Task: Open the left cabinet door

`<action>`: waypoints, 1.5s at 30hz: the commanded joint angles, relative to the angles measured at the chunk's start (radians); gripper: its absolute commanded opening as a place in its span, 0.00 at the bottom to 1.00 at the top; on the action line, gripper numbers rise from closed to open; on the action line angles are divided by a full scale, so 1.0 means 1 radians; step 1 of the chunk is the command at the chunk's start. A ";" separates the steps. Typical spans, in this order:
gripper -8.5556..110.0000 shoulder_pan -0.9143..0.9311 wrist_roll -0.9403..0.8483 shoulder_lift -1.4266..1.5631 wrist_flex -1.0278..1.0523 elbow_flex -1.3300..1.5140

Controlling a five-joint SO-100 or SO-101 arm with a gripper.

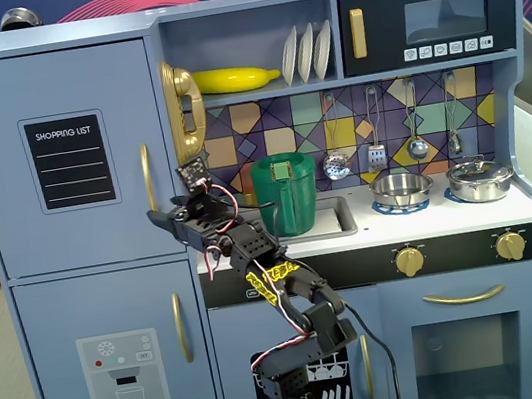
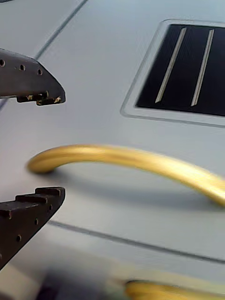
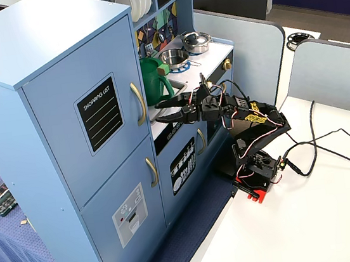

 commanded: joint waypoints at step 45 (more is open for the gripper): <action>0.12 -0.061 -0.025 0.281 0.472 -0.144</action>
